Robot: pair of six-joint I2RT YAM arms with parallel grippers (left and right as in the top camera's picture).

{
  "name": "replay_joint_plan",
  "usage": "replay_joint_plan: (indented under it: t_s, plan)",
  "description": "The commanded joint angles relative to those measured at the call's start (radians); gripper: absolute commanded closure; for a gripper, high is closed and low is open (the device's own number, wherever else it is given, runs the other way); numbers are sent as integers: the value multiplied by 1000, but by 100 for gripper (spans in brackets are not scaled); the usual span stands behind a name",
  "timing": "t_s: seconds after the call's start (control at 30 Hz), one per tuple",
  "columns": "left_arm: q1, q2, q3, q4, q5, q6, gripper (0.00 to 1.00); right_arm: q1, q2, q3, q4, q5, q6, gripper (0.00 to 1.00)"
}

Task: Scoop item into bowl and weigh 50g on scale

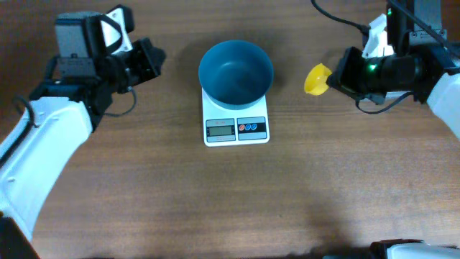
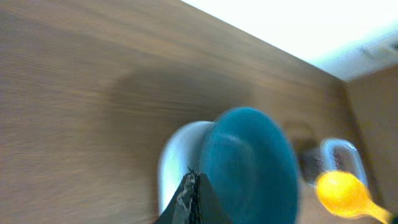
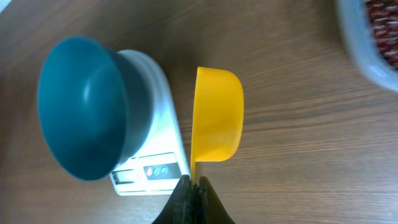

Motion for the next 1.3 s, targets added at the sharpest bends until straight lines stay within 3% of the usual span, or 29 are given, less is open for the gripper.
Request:
replay_joint_plan:
  t_s: [0.0, 0.17, 0.37, 0.7, 1.27]
  plan:
    - [-112, -19, 13, 92, 37, 23, 100, -21, -3, 14, 4, 27, -18, 96]
    - [-308, 4, 13, 117, -163, 66, 100, -19, -22, 21, 3, 15, -17, 96]
    - [-338, 124, 13, 81, -316, 100, 100, -19, -22, 21, 3, -48, -14, 96]
    - [-338, 163, 13, 42, -423, 114, 100, -19, -22, 21, 4, -47, -14, 96]
    - [-338, 163, 14, 19, -453, 114, 100, -19, -22, 21, 4, -44, -14, 96]
